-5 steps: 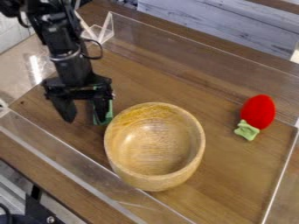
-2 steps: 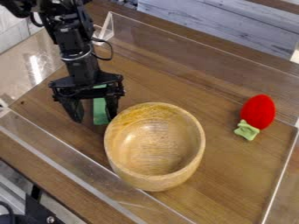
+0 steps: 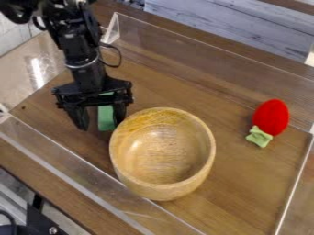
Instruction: Put the green block in the brown bowl
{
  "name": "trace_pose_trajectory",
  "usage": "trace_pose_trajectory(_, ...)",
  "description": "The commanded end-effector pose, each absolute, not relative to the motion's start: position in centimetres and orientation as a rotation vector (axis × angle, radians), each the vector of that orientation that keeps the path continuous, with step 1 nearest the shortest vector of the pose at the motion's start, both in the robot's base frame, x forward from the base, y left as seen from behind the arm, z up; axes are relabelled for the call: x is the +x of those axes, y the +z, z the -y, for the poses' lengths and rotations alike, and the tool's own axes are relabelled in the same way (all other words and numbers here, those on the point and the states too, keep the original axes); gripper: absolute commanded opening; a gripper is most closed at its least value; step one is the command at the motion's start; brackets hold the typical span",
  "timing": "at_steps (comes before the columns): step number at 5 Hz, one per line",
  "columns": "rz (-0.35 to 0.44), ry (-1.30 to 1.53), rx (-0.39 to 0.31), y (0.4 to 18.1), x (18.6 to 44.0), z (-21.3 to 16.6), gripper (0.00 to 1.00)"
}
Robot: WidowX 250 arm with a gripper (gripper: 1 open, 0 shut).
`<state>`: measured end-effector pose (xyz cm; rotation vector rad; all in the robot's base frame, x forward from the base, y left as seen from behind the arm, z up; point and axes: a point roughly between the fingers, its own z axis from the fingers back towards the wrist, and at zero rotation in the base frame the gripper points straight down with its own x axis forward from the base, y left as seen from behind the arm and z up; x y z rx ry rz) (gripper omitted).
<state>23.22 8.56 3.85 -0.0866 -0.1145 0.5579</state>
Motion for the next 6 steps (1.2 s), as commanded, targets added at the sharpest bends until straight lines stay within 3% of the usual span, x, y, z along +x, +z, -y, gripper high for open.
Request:
trace_pose_trajectory(1,0.149,0.537,-0.064,3.5,23.8,-8.7,1.0)
trace_pose_trajectory(3,0.137,0.464,-0.045,6.1,24.9,-10.3,1.0)
trace_pose_trajectory(6,0.12,0.381,-0.052,6.2,24.3,-8.8,1.0)
